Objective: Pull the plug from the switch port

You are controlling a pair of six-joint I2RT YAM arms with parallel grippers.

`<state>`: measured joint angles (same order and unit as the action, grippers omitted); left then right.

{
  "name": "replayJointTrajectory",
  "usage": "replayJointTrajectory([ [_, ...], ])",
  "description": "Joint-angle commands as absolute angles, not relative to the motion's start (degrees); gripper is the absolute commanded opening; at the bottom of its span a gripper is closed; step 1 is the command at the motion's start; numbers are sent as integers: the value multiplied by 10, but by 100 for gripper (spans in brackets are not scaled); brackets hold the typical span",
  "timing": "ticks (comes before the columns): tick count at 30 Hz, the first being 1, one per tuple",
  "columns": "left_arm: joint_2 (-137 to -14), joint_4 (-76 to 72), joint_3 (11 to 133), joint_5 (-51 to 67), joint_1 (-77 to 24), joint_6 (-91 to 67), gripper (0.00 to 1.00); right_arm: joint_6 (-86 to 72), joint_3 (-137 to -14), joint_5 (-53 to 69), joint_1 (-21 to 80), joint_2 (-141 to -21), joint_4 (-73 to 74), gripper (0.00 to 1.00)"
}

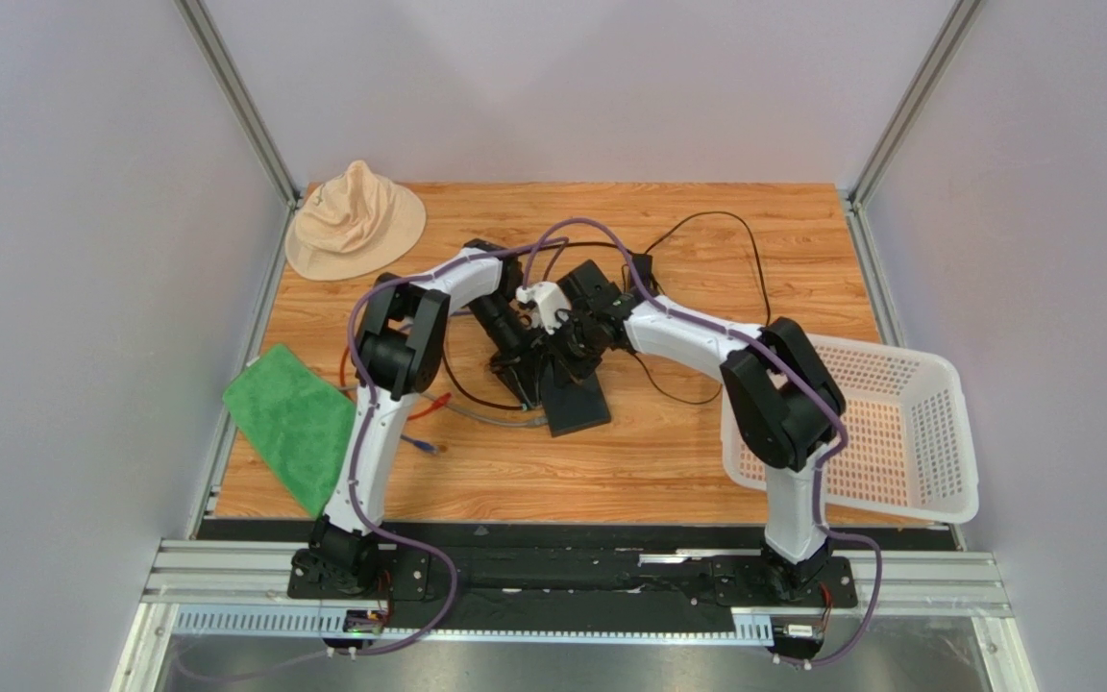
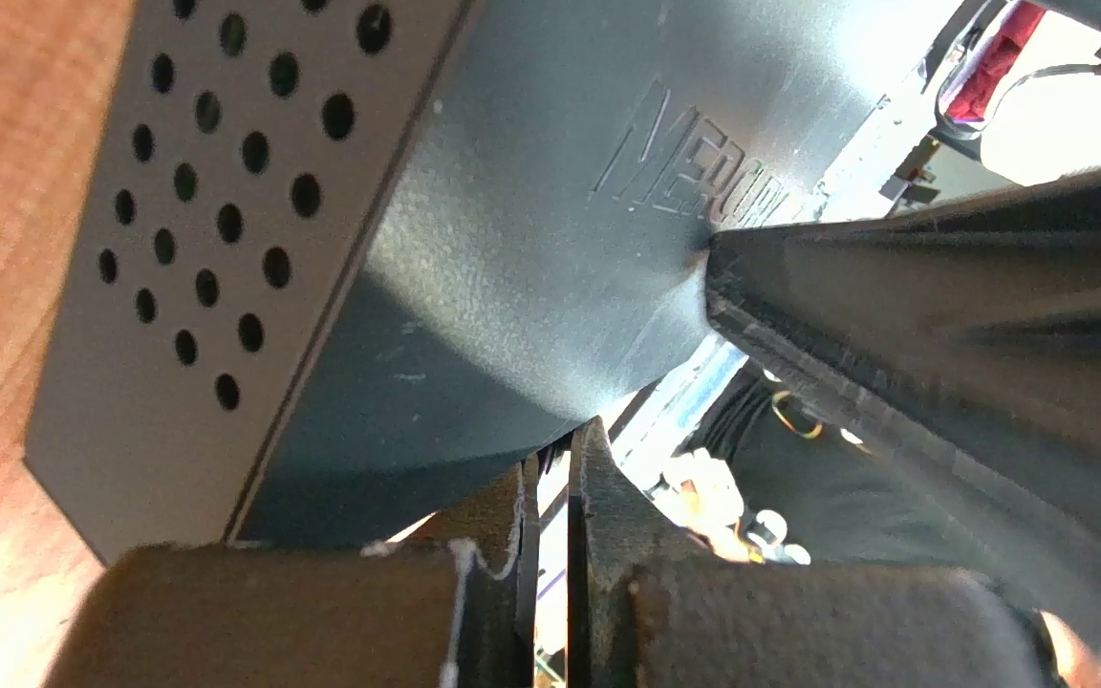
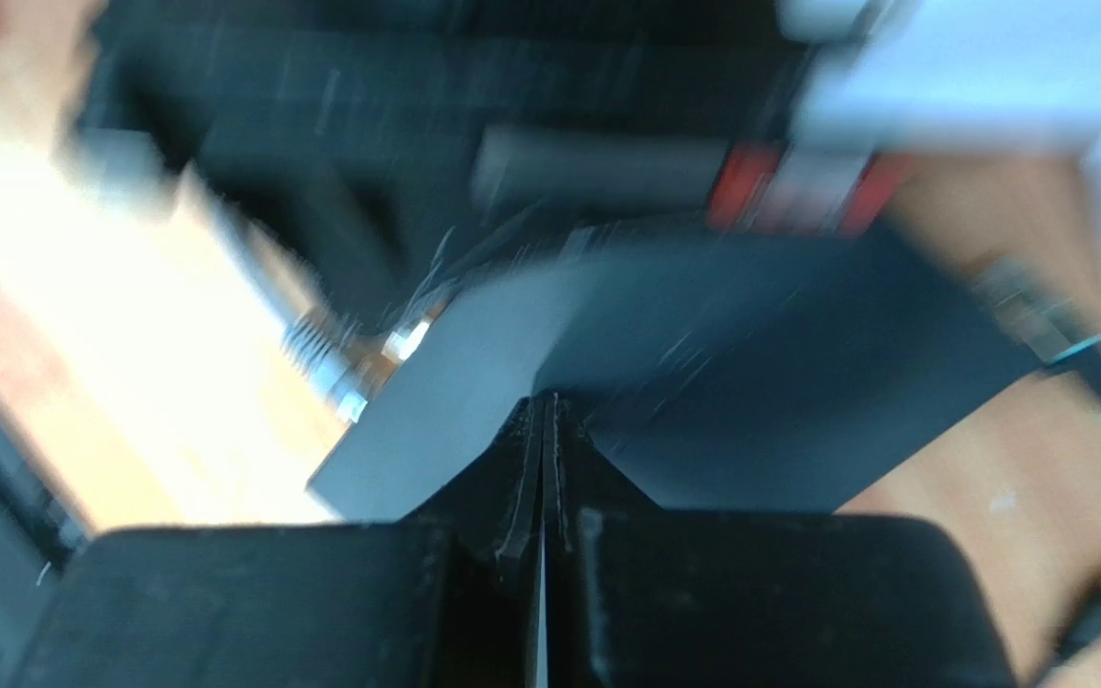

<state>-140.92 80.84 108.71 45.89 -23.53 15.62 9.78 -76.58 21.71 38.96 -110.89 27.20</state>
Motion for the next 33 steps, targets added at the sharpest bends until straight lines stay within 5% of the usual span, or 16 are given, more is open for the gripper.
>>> replayJointTrajectory([
  [1, -1384, 759, 1017, 335, -214, 112, 0, 68, -863, 51, 410, -1236, 436, 0],
  [5, -1335, 740, 950, 319, -206, 95, 0, 47, -835, 43, 411, -1225, 435, 0],
  [14, -1421, 779, 1125, 286, -204, 122, 0, 61, -823, 55, 417, -1219, 435, 0],
  [24, -1324, 767, 950, 330, -200, 117, 0, 42, -792, 51, 421, -1210, 429, 0],
  [33, -1411, 790, 1084, 437, -192, 146, 0, 45, -731, 63, 410, -1120, 371, 5],
])
